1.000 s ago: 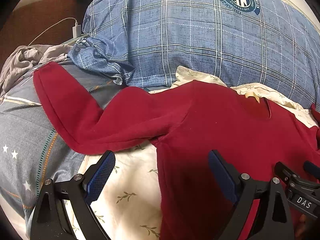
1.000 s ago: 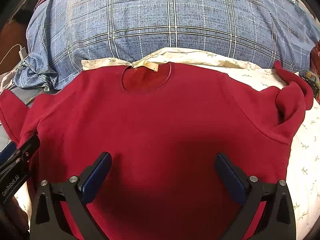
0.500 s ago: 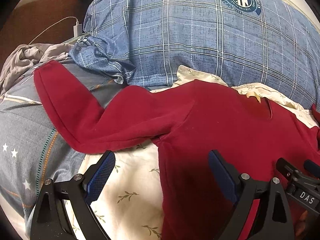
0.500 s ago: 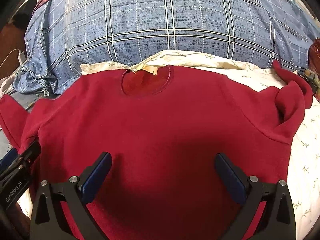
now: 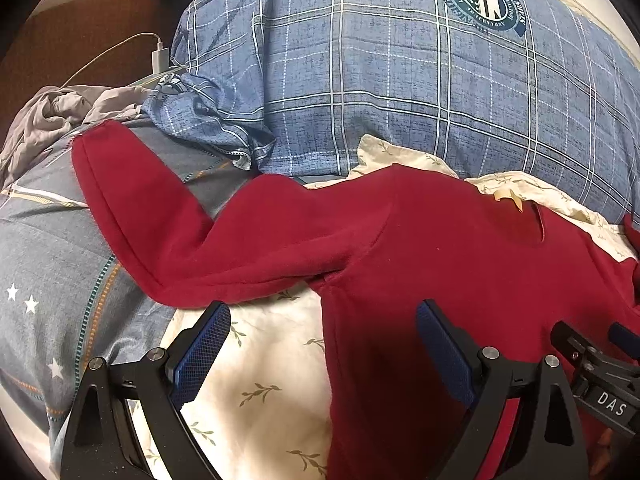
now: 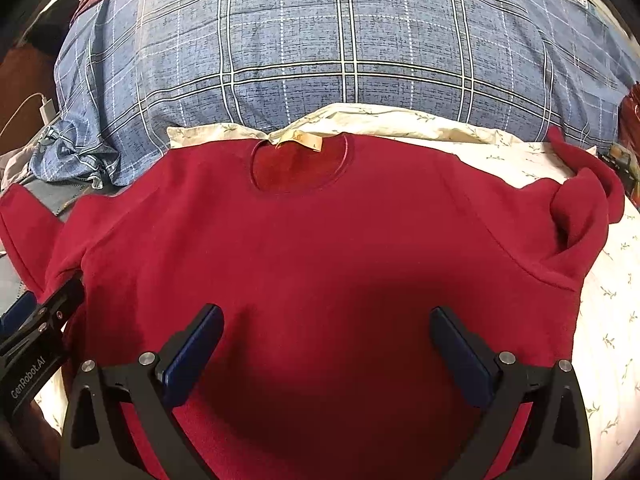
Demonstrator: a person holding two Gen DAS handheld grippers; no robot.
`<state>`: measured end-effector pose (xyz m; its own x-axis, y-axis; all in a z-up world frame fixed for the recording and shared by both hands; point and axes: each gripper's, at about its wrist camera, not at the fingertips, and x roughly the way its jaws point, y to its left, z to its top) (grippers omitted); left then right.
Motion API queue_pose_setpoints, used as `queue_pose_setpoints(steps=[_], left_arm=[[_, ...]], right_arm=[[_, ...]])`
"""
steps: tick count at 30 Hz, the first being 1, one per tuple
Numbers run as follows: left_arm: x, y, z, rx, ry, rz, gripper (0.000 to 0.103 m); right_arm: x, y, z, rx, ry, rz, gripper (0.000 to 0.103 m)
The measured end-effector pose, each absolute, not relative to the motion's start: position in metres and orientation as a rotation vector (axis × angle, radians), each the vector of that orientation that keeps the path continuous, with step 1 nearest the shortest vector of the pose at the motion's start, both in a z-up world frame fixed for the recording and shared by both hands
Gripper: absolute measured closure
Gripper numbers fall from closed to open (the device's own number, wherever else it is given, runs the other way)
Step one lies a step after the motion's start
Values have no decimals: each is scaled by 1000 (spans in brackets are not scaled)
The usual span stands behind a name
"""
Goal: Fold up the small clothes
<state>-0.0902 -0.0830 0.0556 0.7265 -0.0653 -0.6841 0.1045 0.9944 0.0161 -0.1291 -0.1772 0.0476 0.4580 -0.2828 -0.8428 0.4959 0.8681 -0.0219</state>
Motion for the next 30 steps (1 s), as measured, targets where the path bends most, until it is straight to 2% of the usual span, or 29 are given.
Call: queue_pose_setpoints(steps=[6, 11, 16, 21, 22, 23, 24, 25, 26, 27, 28, 29, 30], left_arm=[[-91, -71, 68, 41, 730, -74, 13], [-74, -24, 97, 50, 667, 120, 13], [-30, 29, 122, 101, 604, 385, 12], [29, 68, 117, 101, 679, 545, 14], [41, 77, 112, 73, 708, 558, 20], [51, 83, 107, 56, 731, 564, 30], [60, 84, 101, 68, 744, 580, 29], [65, 78, 99, 133, 710, 594, 35], [70, 72, 98, 159, 695, 567, 47], [73, 69, 96, 172, 685, 549, 51], [75, 66, 96, 174, 678, 534, 69], [76, 63, 98, 153, 677, 497, 97], [78, 64, 100, 118, 695, 451, 95]], right_arm=[[-126, -176, 42, 234, 996, -479, 0], [-123, -177, 43, 233, 1001, -454, 0], [-124, -175, 42, 247, 1005, -431, 0], [-123, -173, 40, 228, 1016, -426, 0], [-122, -173, 40, 228, 1021, -422, 0], [-122, -174, 40, 228, 1023, -420, 0], [-122, -174, 41, 229, 1024, -417, 0], [-122, -175, 41, 233, 1025, -413, 0], [-122, -175, 41, 238, 1025, -410, 0], [-123, -176, 42, 242, 1025, -408, 0], [-123, -177, 42, 247, 1026, -405, 0], [-124, -178, 43, 250, 1026, -403, 0], [-124, -179, 43, 253, 1026, -401, 0]])
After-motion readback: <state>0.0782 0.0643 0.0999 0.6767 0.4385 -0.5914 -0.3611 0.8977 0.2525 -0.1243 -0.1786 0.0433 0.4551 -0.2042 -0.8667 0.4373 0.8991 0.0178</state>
